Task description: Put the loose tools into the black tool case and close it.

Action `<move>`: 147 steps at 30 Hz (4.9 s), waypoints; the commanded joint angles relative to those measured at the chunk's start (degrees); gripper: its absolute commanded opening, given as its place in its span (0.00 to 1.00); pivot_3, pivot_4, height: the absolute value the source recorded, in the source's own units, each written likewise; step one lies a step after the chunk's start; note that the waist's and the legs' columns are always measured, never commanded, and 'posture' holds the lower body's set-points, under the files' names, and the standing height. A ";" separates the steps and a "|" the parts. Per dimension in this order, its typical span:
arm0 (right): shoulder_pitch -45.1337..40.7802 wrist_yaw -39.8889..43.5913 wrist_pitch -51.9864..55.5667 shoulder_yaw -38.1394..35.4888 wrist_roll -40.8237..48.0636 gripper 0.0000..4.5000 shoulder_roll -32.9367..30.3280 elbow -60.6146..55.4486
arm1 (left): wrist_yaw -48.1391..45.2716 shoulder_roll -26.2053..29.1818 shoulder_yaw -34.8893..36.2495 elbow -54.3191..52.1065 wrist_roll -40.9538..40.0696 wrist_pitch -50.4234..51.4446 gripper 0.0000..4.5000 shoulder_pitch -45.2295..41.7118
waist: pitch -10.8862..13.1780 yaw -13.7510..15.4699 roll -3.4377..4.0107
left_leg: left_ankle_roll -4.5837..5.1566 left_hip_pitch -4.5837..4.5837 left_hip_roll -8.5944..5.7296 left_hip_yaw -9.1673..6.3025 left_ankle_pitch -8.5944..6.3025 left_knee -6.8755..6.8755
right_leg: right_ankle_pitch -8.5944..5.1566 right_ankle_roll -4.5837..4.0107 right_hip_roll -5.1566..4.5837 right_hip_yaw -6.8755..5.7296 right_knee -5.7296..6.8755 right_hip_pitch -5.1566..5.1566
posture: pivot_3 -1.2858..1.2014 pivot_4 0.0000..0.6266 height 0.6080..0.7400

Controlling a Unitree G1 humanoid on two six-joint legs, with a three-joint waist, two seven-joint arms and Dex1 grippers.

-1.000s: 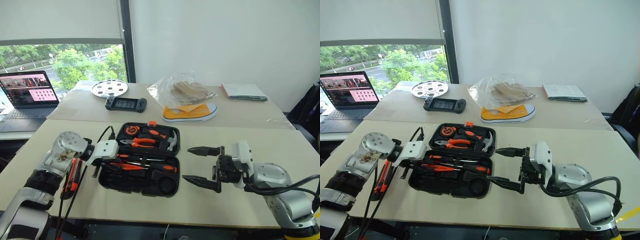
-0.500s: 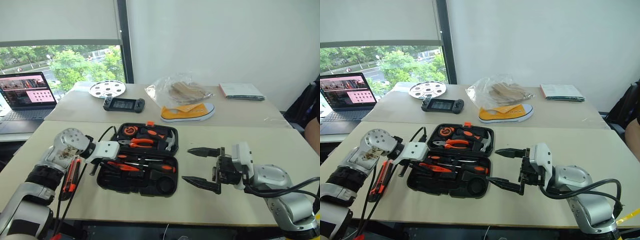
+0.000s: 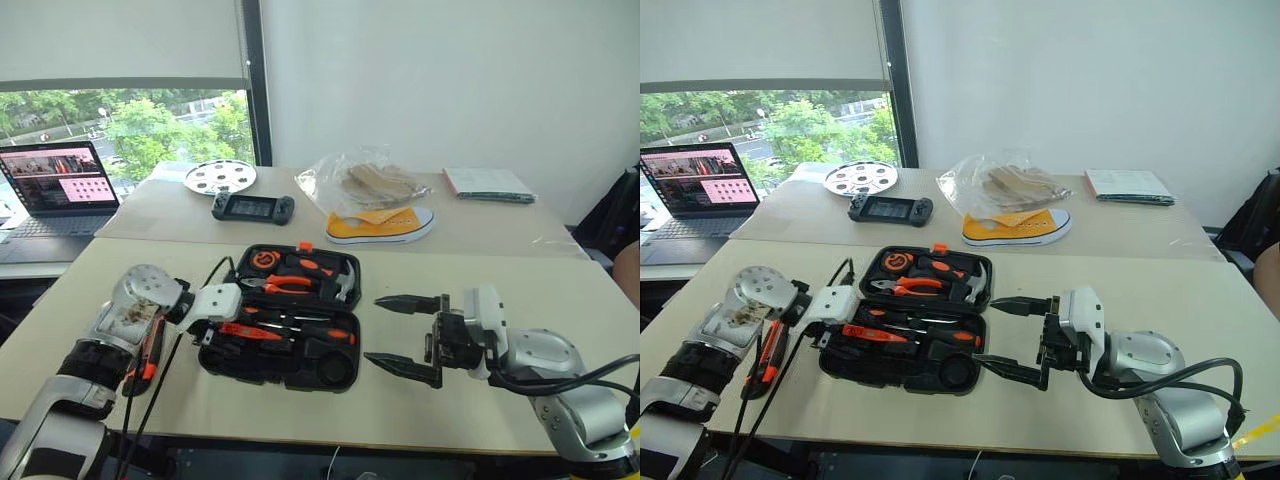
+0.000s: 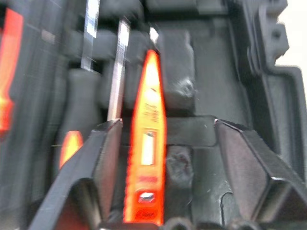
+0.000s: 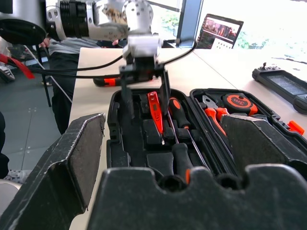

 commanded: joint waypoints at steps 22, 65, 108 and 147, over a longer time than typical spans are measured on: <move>0.01 -0.61 0.12 -0.07 1.09 1.00 -0.22 -2.01 | 6.74 -2.14 0.90 0.34 1.27 1.85 0.01 6.10 | 0.00 0.10 0.00 | 0.00 -0.02 -0.10 -0.13 0.00 0.05 | 0.00 0.00 -0.07 -0.03 0.09 0.01 | 0.52 0.24 1.00; 2.47 4.68 -16.06 3.46 -1.95 1.00 7.08 4.34 | 46.55 -14.68 57.86 -35.36 -26.72 22.05 0.99 67.87 | 0.04 0.91 -0.02 | 0.59 0.48 0.21 -0.44 -0.50 -0.14 | -0.31 0.42 -0.36 -0.21 -0.35 0.66 | 0.52 0.24 1.00; 6.01 2.29 -16.70 -0.50 -3.76 1.00 2.45 3.07 | -0.32 3.58 1.69 -13.30 -5.88 -1.00 0.38 12.83 | 0.15 0.02 0.13 | 0.04 -0.11 -0.18 -0.46 -0.34 -0.13 | -0.20 0.16 0.09 -0.20 -0.40 0.19 | 0.52 0.24 1.00; 6.32 1.45 -18.29 0.33 -6.27 1.00 2.62 5.02 | -0.76 -6.78 3.22 -5.19 -13.61 -0.01 0.88 0.93 | 0.14 0.18 0.13 | 0.87 -0.47 -0.63 -0.82 -0.61 0.80 | -0.07 0.88 -0.39 -0.21 -0.35 0.49 | 0.52 0.24 1.00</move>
